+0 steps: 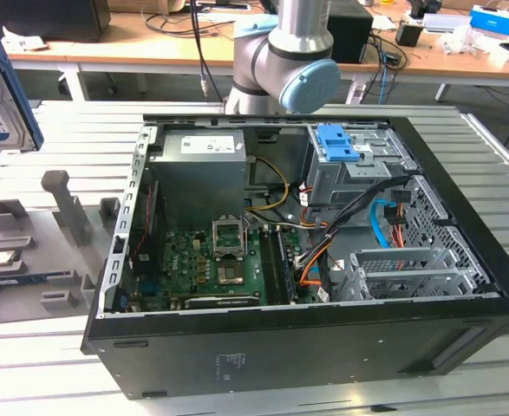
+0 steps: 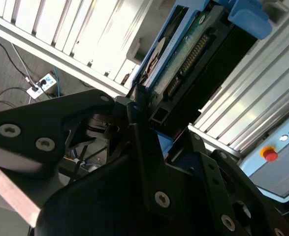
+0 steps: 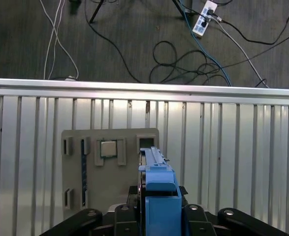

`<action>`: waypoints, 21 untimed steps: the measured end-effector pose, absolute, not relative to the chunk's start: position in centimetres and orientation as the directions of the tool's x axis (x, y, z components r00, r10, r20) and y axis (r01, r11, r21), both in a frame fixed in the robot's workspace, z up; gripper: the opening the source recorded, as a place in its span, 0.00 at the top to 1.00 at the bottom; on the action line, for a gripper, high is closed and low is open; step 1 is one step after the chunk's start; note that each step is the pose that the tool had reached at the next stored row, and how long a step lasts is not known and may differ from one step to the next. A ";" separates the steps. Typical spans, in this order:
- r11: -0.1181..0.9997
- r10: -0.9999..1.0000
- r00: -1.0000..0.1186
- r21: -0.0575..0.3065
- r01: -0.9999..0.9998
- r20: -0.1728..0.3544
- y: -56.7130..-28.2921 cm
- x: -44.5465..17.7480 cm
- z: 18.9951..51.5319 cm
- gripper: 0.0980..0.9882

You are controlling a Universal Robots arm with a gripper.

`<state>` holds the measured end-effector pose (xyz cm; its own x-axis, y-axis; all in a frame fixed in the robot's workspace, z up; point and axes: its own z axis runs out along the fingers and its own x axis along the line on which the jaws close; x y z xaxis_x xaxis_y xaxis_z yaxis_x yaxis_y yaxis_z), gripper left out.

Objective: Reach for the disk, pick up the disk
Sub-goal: 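Pick up the disk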

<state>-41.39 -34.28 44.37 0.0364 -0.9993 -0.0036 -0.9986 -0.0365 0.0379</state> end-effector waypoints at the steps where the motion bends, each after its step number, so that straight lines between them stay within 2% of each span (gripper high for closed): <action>1: -0.037 -0.999 0.036 0.038 -0.999 -0.004 -34.3 -41.4 44.5 0.70; 21: -0.037 -0.999 0.036 0.038 -0.999 -0.004 -34.3 -41.4 50.1 0.70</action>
